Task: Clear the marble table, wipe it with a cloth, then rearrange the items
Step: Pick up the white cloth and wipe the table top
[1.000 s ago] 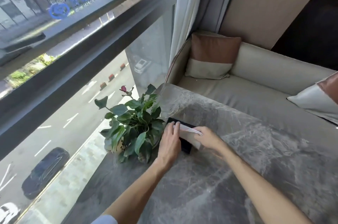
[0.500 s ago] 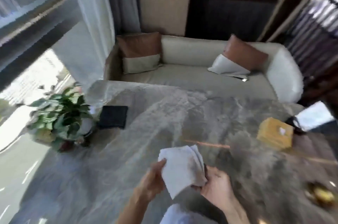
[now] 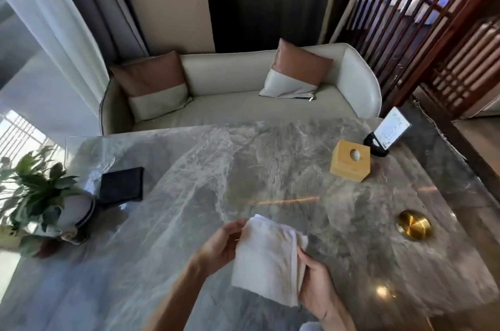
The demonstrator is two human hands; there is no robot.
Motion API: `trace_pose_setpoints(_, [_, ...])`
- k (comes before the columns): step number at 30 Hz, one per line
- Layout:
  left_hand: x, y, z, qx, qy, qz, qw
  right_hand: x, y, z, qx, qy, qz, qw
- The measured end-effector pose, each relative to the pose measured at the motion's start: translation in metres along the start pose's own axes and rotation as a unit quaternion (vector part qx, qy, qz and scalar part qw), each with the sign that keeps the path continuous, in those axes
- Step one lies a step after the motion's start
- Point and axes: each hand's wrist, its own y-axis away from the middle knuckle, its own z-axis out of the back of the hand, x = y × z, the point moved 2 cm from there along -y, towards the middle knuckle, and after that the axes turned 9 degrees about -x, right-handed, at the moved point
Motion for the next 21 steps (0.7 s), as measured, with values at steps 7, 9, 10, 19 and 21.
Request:
trace_pose_setpoints(7, [0.042,-0.063,0.091,-0.3,-0.323,-0.051,0.896,0.001,-0.044,0.03,-0.184,0.066,-0.022,0.98])
trace_pose_setpoints(9, [0.05,-0.087,0.123,-0.326,-0.416,-0.023,0.849,0.028,-0.065,0.023,-0.232,0.131,0.018,0.964])
trace_pose_setpoints(10, [0.049,-0.097,0.134,-0.332,-0.445,-0.012,0.831,0.045,-0.081,0.022,-0.254,0.169,0.05,0.951])
trace_pose_setpoints(19, [0.068,-0.184,0.179,-0.437,-0.529,-0.054,0.725,0.134,-0.263,-0.051,-0.288,0.557,0.276,0.729])
trace_pose_setpoints(21, [0.075,-0.186,0.18,-0.459,-0.528,-0.072,0.711,0.12,-0.307,-0.056,-0.276,0.613,0.268,0.69])
